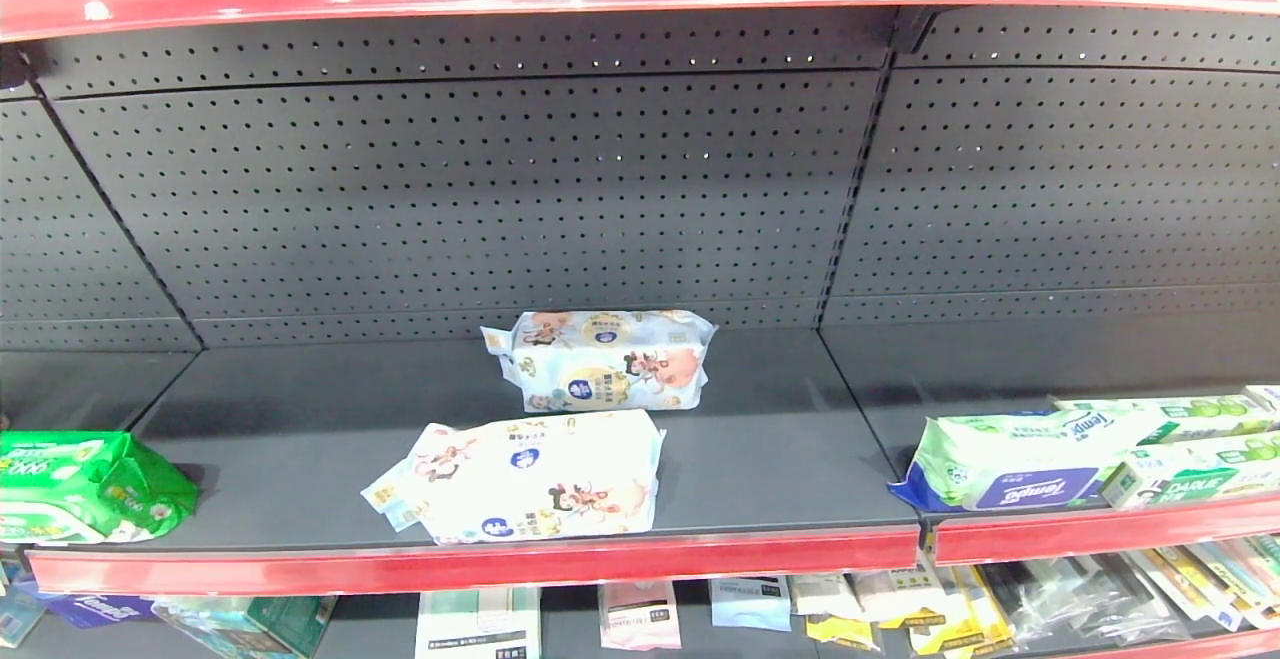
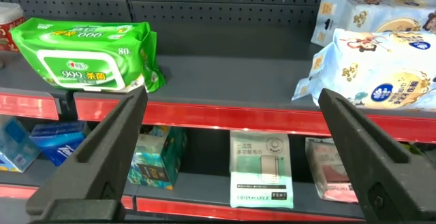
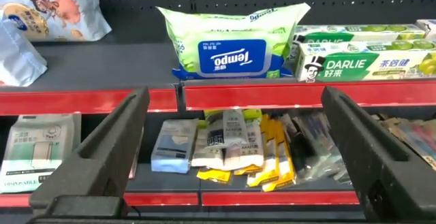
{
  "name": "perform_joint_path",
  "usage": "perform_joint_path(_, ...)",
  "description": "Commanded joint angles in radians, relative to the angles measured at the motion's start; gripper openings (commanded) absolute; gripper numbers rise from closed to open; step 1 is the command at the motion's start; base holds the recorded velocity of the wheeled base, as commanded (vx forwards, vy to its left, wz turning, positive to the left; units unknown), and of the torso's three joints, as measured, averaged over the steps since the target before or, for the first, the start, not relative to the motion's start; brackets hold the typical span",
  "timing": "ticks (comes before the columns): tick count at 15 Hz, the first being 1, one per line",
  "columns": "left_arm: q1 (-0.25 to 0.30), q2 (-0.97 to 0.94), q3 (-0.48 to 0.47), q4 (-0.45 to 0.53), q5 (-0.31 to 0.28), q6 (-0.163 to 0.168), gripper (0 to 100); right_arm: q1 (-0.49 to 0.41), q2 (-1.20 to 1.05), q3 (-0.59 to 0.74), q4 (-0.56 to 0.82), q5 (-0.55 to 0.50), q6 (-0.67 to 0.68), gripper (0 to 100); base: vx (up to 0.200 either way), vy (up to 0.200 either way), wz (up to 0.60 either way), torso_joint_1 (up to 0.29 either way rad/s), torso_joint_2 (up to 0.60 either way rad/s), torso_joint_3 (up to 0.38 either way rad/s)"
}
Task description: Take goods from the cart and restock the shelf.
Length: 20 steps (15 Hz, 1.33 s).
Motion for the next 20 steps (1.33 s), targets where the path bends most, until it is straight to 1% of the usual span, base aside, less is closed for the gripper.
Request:
perform_joint_path(1,0.0,0.0,0.0,0.0,-0.001,-0.001,100,0.0,-0.005,0.0,0.0,0.0,0.0,100,0.0,0.0,0.0,0.0,0.0,0.0)
perform_joint_path(6,0.002,0.0,0.0,0.0,0.006,-0.001,100,0.0,-0.005,0.0,0.0,0.0,0.0,100,0.0,0.0,0.0,0.0,0.0,0.0)
perform_joint_path(7,0.002,0.0,-0.003,0.0,0.007,0.009,100,0.0,-0.005,0.0,0.0,0.0,0.0,100,0.0,0.0,0.0,0.0,0.0,0.0)
perform_joint_path(8,-0.01,0.025,-0.162,0.002,-0.001,-0.004,100,0.0,-0.005,0.0,0.0,0.0,0.0,100,0.0,0.0,0.0,0.0,0.0,0.0)
perform_joint_path(9,-0.036,0.323,-0.402,-0.003,0.016,-0.156,100,0.0,-0.005,0.0,0.0,0.0,0.0,100,0.0,0.0,0.0,0.0,0.0,0.0)
perform_joint_path(10,-0.027,0.514,-0.601,-0.018,0.05,-0.288,100,0.0,-0.005,0.0,0.0,0.0,0.0,100,0.0,0.0,0.0,0.0,0.0,0.0)
perform_joint_path(11,-0.004,0.652,-0.658,-0.007,0.082,-0.274,100,0.0,-0.005,0.0,0.0,0.0,0.0,100,0.0,0.0,0.0,0.0,0.0,0.0)
perform_joint_path(12,0.04,0.746,-0.655,-0.003,0.116,-0.222,100,0.0,-0.005,0.0,0.0,0.0,0.0,100,0.0,0.0,0.0,0.0,0.0,0.0)
perform_joint_path(13,0.057,0.82,-0.635,0.0,0.134,-0.179,100,0.0,-0.005,0.0,0.0,0.0,0.0,100,0.0,0.0,0.0,0.0,0.0,0.0)
perform_joint_path(14,0.059,0.936,-0.601,-0.004,0.145,-0.16,100,0.0,-0.005,0.0,0.0,0.0,0.0,100,0.0,0.0,0.0,0.0,0.0,0.0)
perform_joint_path(16,0.042,1.093,-0.586,-0.004,0.144,-0.151,100,0.0,-0.005,0.0,0.0,0.0,0.0,100,0.0,0.0,0.0,0.0,0.0,0.0)
perform_joint_path(18,0.008,1.188,-0.597,-0.007,0.137,-0.119,100,0.0,-0.005,0.0,0.0,0.0,0.0,100,0.0,0.0,0.0,0.0,0.0,0.0)
perform_joint_path(19,-0.007,1.206,-0.598,-0.007,0.137,-0.107,100,0.0,-0.005,0.0,0.0,0.0,0.0,100,0.0,0.0,0.0,0.0,0.0,0.0)
perform_joint_path(20,-0.042,1.24,-0.598,-0.006,0.137,-0.087,100,0.0,-0.005,0.0,0.0,0.0,0.0,100,0.0,0.0,0.0,0.0,0.0,0.0)
